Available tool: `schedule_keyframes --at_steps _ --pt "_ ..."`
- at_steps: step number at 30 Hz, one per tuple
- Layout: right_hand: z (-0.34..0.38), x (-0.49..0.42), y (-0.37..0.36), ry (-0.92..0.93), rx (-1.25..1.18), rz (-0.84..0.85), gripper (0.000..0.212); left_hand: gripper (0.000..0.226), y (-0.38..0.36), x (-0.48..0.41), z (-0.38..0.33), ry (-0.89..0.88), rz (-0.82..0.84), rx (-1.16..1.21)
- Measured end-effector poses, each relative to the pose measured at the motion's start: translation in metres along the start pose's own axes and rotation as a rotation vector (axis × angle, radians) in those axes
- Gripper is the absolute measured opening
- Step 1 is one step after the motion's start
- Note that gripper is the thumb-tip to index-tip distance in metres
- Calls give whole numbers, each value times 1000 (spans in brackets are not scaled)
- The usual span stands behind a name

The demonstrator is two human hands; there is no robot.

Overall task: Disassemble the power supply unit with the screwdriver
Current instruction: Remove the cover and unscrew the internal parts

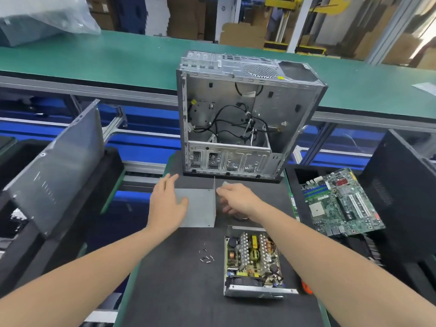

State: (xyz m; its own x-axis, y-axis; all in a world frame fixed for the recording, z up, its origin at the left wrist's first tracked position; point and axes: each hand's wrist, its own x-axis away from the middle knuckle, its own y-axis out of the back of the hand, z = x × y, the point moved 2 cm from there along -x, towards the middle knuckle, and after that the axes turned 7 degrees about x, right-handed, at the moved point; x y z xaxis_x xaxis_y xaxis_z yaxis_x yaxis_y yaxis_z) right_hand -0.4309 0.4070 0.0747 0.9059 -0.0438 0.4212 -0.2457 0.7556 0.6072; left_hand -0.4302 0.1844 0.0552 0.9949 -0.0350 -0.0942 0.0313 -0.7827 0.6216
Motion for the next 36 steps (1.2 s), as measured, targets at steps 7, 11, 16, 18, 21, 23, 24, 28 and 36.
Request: schedule_keyframes --at_steps 7,11,16,18,21,23,24,28,36 --pt "-41 47 69 53 33 -93 14 26 -57 24 -76 -370 289 127" --pt "-84 82 95 -19 267 -140 17 21 -94 52 -92 -271 296 122" --pt "-147 121 94 -263 679 -6 58 28 -117 86 -81 34 251 213" --pt "-167 131 79 -320 641 68 68 31 -122 93 -84 60 200 206" --pt "-188 138 57 -304 454 69 60 30 -124 97 -88 69 173 195" --pt "-196 138 51 -264 407 -1 52 31 -125 101 -87 76 164 186" --pt "-199 138 51 -235 417 -37 49 31 -124 104 -87 73 159 178" --pt "-201 136 64 -183 341 -83 44 29 -123 114 -86 71 165 172" --pt "-150 143 119 102 174 -356 26 21 -101 114 -75 252 116 327"
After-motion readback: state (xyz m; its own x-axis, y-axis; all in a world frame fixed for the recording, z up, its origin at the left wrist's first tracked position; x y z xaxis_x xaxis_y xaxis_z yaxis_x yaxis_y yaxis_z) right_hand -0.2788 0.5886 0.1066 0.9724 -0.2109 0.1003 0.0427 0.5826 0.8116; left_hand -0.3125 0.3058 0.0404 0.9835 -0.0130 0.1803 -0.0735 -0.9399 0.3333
